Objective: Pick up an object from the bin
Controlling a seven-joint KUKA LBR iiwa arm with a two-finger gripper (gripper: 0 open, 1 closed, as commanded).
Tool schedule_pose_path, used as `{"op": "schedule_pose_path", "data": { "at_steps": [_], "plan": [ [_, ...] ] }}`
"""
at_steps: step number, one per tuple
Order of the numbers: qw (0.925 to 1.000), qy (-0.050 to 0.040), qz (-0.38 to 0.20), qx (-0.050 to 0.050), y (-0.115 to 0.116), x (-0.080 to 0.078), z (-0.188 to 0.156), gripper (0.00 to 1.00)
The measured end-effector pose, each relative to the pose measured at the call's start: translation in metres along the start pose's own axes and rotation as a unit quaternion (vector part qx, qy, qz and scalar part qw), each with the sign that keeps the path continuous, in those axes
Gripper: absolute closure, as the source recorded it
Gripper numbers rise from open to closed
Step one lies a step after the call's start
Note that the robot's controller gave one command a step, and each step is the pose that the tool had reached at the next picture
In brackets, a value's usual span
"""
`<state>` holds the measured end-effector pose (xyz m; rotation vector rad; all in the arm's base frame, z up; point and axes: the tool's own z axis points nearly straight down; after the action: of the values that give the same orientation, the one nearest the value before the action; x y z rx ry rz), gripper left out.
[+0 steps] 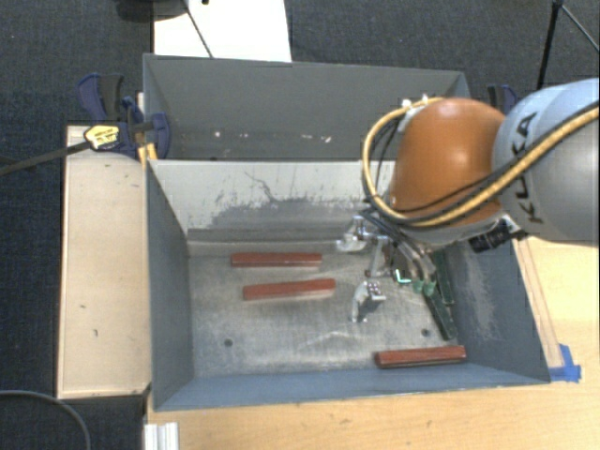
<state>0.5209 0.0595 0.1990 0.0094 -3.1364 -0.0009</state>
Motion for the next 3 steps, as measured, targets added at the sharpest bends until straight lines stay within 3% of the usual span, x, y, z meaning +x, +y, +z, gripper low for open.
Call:
{"op": "schedule_pose_path", "data": {
  "at_steps": [1,2,3],
  "plan": [
    [1.0000,-0.0038,0.001,0.000,0.000,-0.002,-0.004,0.00],
    [0.9991,-0.0060,-0.043,0.000,0.013,-0.020,0.056,0.00],
    [0.9927,-0.0018,-0.120,0.000,0.023,-0.034,0.065,0.00]
  ]
}}
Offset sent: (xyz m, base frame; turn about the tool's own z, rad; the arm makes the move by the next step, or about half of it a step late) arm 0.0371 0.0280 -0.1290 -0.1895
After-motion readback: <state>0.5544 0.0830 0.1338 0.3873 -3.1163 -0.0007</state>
